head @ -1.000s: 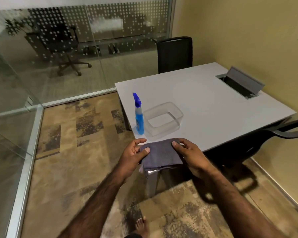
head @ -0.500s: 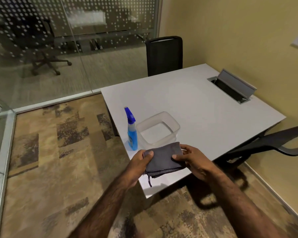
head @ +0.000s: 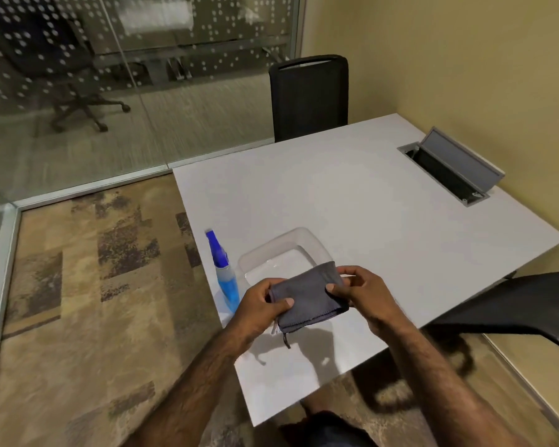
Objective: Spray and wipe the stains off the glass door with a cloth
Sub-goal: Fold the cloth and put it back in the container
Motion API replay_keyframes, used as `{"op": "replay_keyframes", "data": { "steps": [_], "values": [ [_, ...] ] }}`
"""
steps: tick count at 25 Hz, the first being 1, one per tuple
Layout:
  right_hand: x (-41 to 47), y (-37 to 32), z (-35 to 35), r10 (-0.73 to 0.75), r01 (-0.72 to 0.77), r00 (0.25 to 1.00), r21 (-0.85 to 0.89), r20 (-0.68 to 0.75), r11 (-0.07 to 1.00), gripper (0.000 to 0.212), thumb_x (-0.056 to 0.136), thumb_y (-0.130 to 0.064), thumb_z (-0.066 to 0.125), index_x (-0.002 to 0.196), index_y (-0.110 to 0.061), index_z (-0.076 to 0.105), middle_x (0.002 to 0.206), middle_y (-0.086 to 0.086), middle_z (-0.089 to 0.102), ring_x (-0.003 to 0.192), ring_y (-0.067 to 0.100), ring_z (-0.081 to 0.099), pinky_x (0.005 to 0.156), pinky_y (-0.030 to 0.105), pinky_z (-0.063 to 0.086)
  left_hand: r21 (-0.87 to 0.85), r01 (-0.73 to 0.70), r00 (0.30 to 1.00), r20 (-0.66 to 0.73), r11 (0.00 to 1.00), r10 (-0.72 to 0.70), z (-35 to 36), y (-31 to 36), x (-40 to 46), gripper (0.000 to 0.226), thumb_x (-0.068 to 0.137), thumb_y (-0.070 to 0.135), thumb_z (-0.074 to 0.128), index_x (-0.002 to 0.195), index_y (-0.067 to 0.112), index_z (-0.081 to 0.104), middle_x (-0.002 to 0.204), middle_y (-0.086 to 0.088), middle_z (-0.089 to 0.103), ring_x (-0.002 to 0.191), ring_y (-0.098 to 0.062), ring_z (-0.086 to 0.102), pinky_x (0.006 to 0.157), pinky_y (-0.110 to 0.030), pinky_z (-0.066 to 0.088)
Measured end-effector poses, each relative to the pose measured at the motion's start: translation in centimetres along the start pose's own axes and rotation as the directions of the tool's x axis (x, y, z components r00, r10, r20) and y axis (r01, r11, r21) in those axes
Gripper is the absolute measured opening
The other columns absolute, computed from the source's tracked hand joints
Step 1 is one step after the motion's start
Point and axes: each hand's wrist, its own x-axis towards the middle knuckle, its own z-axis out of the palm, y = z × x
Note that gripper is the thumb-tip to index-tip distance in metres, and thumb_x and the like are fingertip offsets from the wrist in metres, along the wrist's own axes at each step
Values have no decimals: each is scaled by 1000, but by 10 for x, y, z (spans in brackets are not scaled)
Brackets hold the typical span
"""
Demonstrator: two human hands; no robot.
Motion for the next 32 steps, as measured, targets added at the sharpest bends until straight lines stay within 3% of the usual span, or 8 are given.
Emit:
{"op": "replay_keyframes", "data": {
  "steps": [5,10,12,15,18,21,26,32],
  "values": [
    [77,-35,-14,-79,87,995,-160,53,983,29,85,-7,88,110,-19,77,100,6,79,85,18,74,71,27,60,15,62,995,-75,998,-60,17,20,54,31,91,7,78,113,28,69,113,-1,79,108,-23,74,96,-44,65],
    [149,-61,-13,-135,183,979,-355,155,917,31,83,-11,89,108,-23,75,105,2,77,88,24,74,83,39,64,45,91,982,-167,995,-83,33,36,91,22,98,30,75,118,28,66,115,4,76,106,-14,73,86,-28,64],
    [173,-72,-8,-172,264,955,-431,240,863,29,85,-12,88,110,-23,76,107,0,79,92,23,78,78,25,64,103,120,976,-193,987,-98,37,34,104,27,98,41,72,122,28,65,119,3,75,108,-16,72,86,-26,64],
    [204,-87,2,-209,415,896,-566,392,712,28,88,-13,86,113,-22,80,108,-5,80,94,15,74,73,6,53,148,200,961,-224,969,-164,43,25,120,41,97,49,71,128,23,64,124,-1,74,112,-20,71,96,-35,63],
    [225,-91,16,-168,542,817,-634,552,551,27,89,-12,84,114,-23,82,111,-2,77,99,17,71,88,27,57,228,291,944,-227,929,-240,46,13,133,35,99,47,69,113,15,67,109,-3,75,101,-20,69,93,-39,59],
    [237,-83,32,-75,657,725,-655,685,373,32,92,-9,76,121,-23,81,119,3,76,112,23,69,88,29,48,265,355,930,-197,897,-309,50,-5,143,46,95,47,71,95,1,70,98,-19,77,84,-23,66,83,-45,57],
    [241,-61,51,16,736,668,-664,744,134,39,95,-8,63,128,-22,77,124,6,73,118,31,66,88,38,54,359,464,886,-209,810,-415,54,-23,154,39,99,41,68,70,19,56,86,-9,70,80,-22,62,76,-34,48],
    [230,-34,59,-23,774,631,-632,775,-40,40,92,-1,63,130,-13,73,122,8,71,118,31,63,76,36,49,461,478,877,-205,748,-435,55,-28,157,38,103,39,64,115,4,72,120,-15,74,110,-30,67,91,-34,50]
  ]
}}
